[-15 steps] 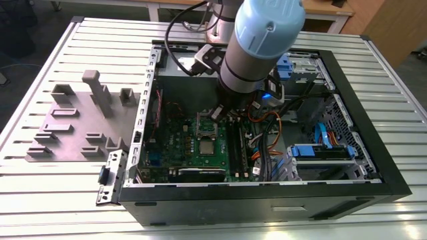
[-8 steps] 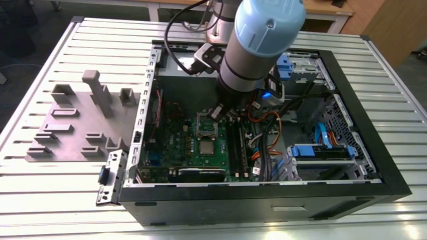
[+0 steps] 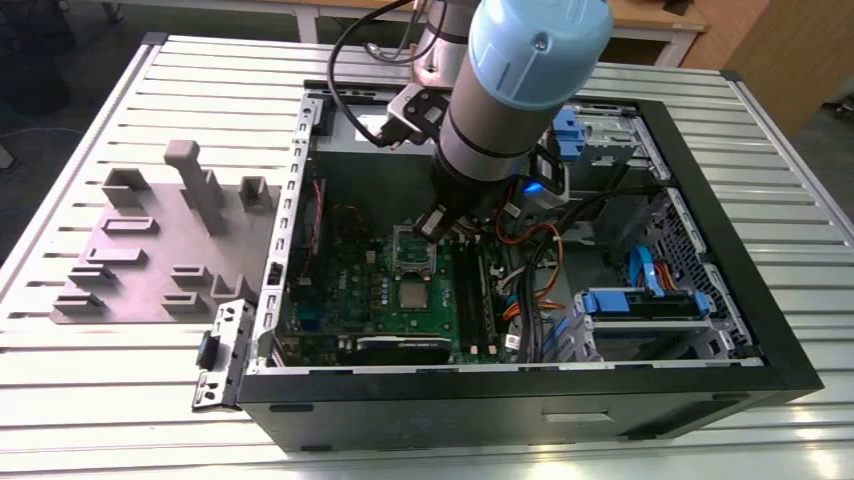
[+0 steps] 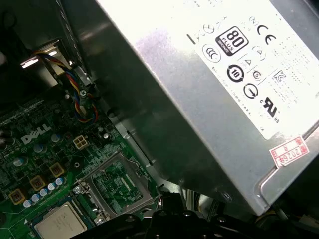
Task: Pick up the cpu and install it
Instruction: 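Close the cpu cover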
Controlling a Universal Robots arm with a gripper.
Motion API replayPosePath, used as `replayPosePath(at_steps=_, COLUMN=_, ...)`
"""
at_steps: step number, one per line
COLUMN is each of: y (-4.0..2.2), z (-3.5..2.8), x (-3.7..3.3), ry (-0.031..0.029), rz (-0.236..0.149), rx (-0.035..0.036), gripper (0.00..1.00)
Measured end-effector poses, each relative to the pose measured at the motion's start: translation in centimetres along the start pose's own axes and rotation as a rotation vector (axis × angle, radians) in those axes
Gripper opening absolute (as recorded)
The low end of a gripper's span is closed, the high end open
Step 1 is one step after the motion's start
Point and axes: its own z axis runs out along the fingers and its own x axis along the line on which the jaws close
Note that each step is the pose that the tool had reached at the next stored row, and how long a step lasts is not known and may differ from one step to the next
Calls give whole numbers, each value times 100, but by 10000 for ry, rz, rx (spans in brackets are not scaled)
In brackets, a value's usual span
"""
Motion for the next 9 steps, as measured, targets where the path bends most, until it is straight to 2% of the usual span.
replayPosePath(at_steps=9, y=9, z=-31, x=-4, ry=0, rz=1, rx=0, gripper=11)
